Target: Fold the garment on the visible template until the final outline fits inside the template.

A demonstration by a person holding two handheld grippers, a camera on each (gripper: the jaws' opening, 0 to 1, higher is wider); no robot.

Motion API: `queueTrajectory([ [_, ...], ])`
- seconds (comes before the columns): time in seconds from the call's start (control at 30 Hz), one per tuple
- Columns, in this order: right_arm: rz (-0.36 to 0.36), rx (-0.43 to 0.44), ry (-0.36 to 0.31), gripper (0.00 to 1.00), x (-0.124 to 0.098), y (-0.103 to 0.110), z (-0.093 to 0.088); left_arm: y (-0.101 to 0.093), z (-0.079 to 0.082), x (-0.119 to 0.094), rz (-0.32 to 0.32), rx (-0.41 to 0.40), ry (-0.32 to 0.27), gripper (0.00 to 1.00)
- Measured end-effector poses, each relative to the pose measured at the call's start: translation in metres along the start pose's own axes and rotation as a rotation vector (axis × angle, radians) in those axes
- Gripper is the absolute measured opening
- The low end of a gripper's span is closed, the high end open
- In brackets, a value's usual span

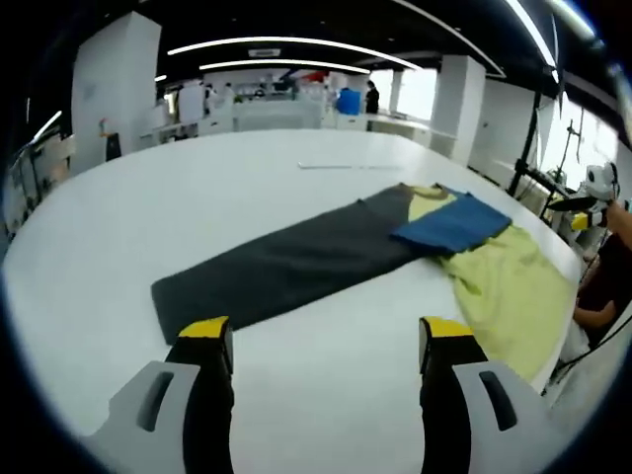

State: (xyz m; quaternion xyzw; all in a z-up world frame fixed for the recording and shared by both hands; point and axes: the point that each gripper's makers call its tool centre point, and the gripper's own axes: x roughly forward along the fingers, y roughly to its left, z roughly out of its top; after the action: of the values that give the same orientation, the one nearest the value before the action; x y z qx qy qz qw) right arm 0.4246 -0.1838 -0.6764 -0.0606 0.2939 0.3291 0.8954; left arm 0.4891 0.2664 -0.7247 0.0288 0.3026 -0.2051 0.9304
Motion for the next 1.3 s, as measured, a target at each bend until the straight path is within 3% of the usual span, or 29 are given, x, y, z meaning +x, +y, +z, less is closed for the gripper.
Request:
queueTrajectory([
  [0.3, -0.004, 0.006, 0.012, 0.67, -0.006, 0.004, -0.010, 0.026, -0.002, 0.003, 0.066, -0.017, 0.011, 0.70],
  [0.67, -0.013, 0.006, 0.019, 0.67, -0.011, 0.005, -0.015, 0.064, -0.002, 0.003, 0.203, -0.091, 0.037, 0.52],
  [0.9, -0.019, 0.002, 0.028, 0.67, -0.012, 0.004, -0.019, 0.087, -0.008, 0.000, 0.282, -0.130, 0.070, 0.45],
  [1.03, -0.022, 0.001, 0.033, 0.67, -0.013, 0.004, -0.020, 0.094, -0.017, -0.001, 0.310, -0.160, 0.101, 0.41],
  [1.3, -0.029, 0.000, 0.044, 0.67, -0.014, 0.001, -0.024, 0.107, -0.020, 0.001, 0.331, -0.210, 0.106, 0.36],
])
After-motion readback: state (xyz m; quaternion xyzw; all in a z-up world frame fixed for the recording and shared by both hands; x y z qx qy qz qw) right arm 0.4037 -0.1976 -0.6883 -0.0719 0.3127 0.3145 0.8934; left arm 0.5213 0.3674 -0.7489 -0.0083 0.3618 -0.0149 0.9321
